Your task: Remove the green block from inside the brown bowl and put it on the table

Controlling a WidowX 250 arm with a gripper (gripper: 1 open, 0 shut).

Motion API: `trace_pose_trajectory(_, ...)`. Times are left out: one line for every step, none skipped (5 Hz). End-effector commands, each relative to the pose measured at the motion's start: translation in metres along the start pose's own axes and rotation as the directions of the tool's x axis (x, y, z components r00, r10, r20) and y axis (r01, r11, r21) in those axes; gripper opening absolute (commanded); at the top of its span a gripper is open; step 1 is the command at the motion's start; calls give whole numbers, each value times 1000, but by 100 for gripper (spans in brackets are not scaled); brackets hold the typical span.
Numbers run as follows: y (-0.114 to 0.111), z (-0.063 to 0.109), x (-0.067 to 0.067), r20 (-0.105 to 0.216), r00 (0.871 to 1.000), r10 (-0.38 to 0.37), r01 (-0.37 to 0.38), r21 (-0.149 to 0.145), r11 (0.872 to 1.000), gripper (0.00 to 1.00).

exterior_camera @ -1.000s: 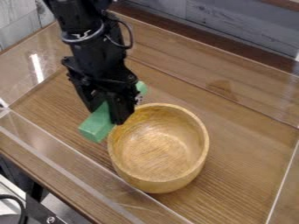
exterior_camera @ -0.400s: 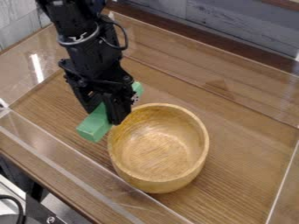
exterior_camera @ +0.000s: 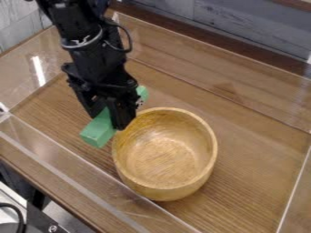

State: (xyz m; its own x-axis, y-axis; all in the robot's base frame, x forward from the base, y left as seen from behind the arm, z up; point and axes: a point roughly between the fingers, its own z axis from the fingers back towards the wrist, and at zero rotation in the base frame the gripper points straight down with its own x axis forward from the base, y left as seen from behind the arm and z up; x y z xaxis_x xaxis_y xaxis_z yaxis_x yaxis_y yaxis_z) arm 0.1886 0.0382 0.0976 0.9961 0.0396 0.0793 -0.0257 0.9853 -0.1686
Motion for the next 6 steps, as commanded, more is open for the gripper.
trace_pose_trajectory(4,6,8,40,999,8,-8,7,1000,0)
trace_pose_trajectory(5,4,10,43,999,12,-12,6,1000,0)
trace_pose_trajectory(7,3,12,46,999,16,-16,6,1000,0)
trace_pose_trajectory(8,1,13,48,999,20,-20,7,1000,0)
trace_pose_trajectory(9,-1,14,50,998,24,-24,7,1000,0)
trace_pose_trajectory(10,-2,15,53,998,27,-28,6,1000,0)
